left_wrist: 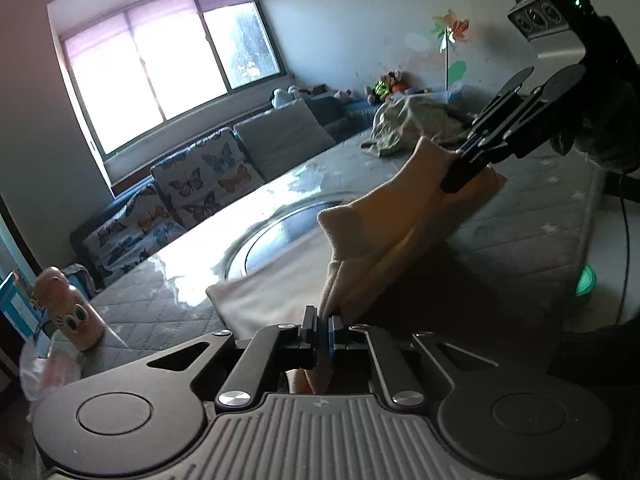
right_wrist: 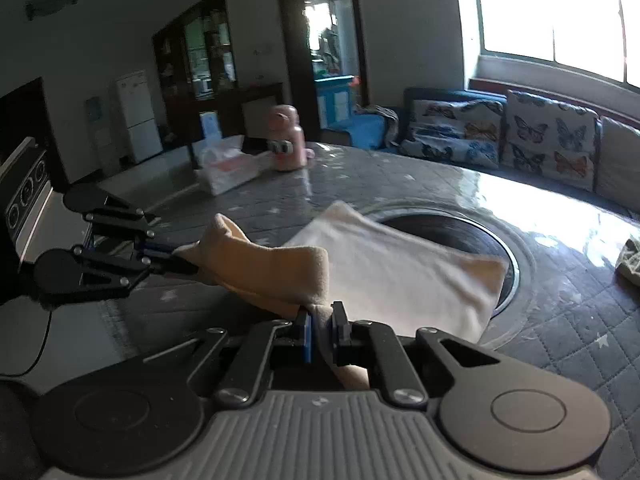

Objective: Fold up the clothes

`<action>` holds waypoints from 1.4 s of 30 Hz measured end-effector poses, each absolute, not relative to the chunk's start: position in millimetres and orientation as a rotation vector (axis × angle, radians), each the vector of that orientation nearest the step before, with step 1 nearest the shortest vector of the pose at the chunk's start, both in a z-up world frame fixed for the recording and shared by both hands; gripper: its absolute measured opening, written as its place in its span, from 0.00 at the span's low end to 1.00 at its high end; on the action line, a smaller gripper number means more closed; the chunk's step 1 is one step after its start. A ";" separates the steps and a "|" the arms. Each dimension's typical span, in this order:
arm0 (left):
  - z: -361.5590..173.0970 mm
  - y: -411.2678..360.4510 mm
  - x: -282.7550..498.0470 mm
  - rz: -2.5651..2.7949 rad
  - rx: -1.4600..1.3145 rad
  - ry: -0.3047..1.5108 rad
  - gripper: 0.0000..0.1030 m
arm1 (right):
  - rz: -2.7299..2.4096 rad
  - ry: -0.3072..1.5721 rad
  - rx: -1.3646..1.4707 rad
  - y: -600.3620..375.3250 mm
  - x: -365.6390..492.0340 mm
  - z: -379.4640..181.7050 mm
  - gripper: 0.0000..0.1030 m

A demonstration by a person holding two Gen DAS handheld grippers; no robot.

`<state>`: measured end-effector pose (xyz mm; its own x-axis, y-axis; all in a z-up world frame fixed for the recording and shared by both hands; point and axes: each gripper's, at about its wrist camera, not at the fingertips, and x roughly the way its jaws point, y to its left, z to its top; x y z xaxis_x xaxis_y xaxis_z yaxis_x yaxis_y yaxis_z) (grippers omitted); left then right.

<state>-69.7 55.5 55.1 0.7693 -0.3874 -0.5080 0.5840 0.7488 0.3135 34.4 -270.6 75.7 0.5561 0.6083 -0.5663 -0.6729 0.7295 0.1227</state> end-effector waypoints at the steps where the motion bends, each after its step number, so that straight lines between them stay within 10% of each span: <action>1: 58.7 55.9 -72.7 -0.549 0.478 0.428 0.05 | 0.765 0.626 -0.105 -270.9 31.3 78.5 0.08; 25: 4.0 28.5 123.0 -0.357 0.383 0.619 0.06 | 0.574 0.744 -0.071 -239.4 192.1 28.5 0.09; 42: 5.0 38.1 162.4 -0.258 0.319 0.642 0.17 | 0.497 0.767 0.034 -247.3 212.5 0.6 0.27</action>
<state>162.4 38.1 5.0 0.7719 -0.1358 -0.6211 0.3308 0.9200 0.2099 212.5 -247.3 0.6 0.6111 0.4426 -0.6563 -0.4181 0.8845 0.2072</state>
